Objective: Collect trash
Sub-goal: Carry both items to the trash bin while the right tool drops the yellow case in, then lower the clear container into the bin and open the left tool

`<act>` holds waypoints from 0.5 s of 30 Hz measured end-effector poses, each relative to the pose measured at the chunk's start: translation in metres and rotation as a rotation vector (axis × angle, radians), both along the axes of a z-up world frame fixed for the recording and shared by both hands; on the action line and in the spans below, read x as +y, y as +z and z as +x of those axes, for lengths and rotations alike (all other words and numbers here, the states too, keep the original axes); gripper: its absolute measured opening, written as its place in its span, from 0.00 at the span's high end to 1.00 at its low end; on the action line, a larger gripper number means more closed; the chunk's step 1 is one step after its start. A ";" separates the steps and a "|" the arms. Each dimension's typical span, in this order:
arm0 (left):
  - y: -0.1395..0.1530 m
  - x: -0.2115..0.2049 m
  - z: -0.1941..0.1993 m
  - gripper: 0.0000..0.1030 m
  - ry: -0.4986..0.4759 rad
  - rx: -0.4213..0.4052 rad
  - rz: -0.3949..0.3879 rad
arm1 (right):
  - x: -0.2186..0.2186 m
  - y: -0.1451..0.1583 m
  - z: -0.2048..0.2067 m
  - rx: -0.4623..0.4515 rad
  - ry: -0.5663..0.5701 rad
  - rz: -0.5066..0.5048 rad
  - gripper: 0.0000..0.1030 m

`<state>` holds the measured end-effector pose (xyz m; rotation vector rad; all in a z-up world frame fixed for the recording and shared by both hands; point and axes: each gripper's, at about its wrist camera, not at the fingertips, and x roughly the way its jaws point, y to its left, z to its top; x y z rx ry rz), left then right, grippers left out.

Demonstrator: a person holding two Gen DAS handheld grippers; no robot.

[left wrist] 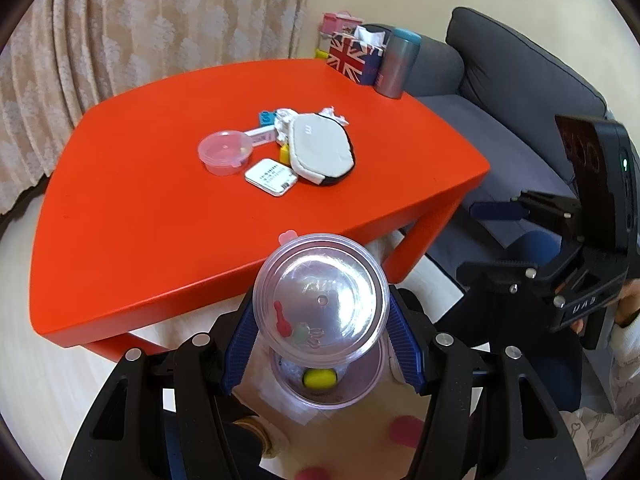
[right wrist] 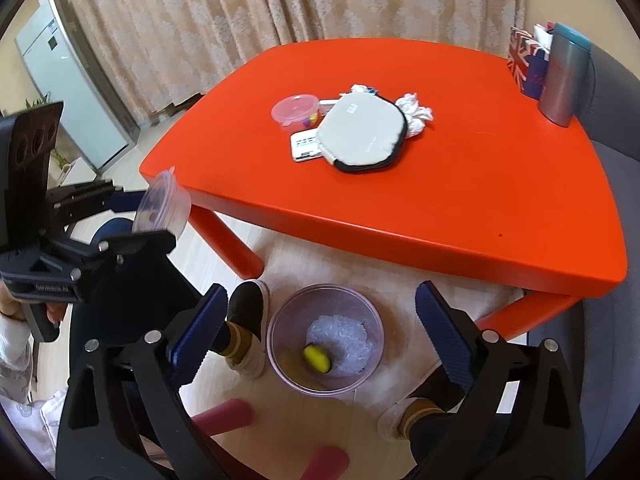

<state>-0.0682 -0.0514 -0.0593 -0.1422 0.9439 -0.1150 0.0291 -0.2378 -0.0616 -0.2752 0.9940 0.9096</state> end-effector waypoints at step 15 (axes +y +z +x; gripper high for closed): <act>-0.019 -0.024 0.014 0.42 -0.081 0.067 -0.012 | -0.022 0.011 0.018 -0.018 -0.086 0.002 0.08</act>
